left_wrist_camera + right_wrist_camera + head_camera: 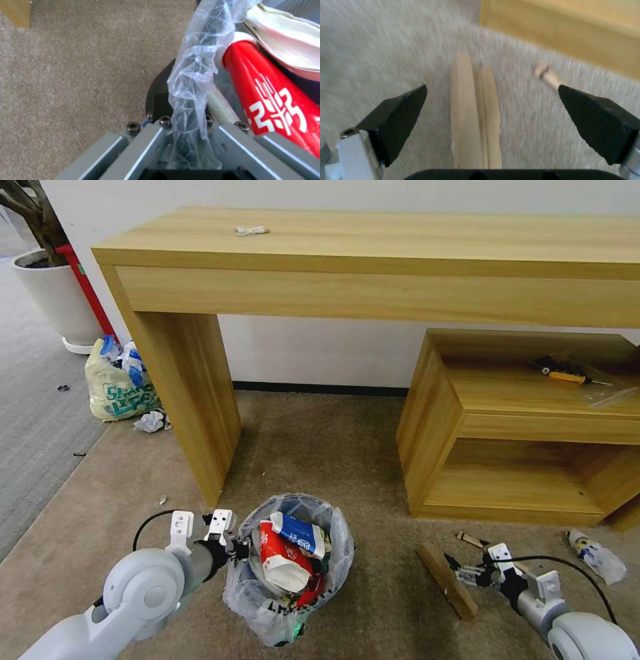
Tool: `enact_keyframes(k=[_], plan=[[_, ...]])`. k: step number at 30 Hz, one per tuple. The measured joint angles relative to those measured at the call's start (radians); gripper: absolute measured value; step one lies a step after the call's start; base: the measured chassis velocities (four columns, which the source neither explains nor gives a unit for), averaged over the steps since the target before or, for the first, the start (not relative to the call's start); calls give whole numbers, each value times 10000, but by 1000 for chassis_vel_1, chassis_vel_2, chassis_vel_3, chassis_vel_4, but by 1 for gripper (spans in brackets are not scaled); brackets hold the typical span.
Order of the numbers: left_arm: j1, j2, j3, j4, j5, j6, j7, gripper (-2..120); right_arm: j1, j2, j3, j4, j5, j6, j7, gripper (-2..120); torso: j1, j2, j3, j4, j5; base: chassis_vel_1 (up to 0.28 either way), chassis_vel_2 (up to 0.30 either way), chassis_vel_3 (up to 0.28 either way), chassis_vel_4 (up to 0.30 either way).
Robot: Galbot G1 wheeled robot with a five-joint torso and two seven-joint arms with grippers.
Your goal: Pick up the trash bin and place the garbage on the floor into it.
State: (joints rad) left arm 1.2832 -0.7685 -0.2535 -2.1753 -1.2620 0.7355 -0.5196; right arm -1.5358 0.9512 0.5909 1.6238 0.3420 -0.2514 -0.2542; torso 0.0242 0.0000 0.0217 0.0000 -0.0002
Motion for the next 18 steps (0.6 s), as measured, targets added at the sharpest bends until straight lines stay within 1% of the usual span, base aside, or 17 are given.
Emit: enact_keyframes(k=[1,3,5,7,11,14,15,18], plan=[[0,0,0,0,0,0,0,0,0,0,0,0,0,0,0,100,0,0,0,0,0,0,0,0,0],[27,5,-2,-24,9,0,-13,0,319,25,-282,-628,-110,-109,-4,100,0,0,0,-1,-3,0,0,0,0],[28,5,0,-25,9,0,-21,0,423,49,-395,-826,-154,-160,-6,100,0,-1,0,0,-3,0,0,0,0],[15,3,14,-25,15,0,-34,0,686,128,-704,-1350,-218,-286,-18,100,0,-1,0,1,-3,0,0,0,0],[-6,3,29,-26,13,0,-34,0,885,239,-923,-1759,-347,-287,-21,98,0,0,0,0,-3,0,0,0,0],[-25,8,32,-25,13,0,-36,0,1339,557,-1231,-2436,-439,-270,-29,84,0,0,0,-1,-2,0,0,0,0],[-25,8,32,-25,13,0,-36,0,1339,557,-1231,-2436,-439,-270,-29,84,0,0,0,-1,-2,0,0,0,0],[-17,49,23,-26,9,0,-38,0,1662,808,-1400,-2830,-476,-227,41,68,0,0,0,0,-2,0,0,0,0]])
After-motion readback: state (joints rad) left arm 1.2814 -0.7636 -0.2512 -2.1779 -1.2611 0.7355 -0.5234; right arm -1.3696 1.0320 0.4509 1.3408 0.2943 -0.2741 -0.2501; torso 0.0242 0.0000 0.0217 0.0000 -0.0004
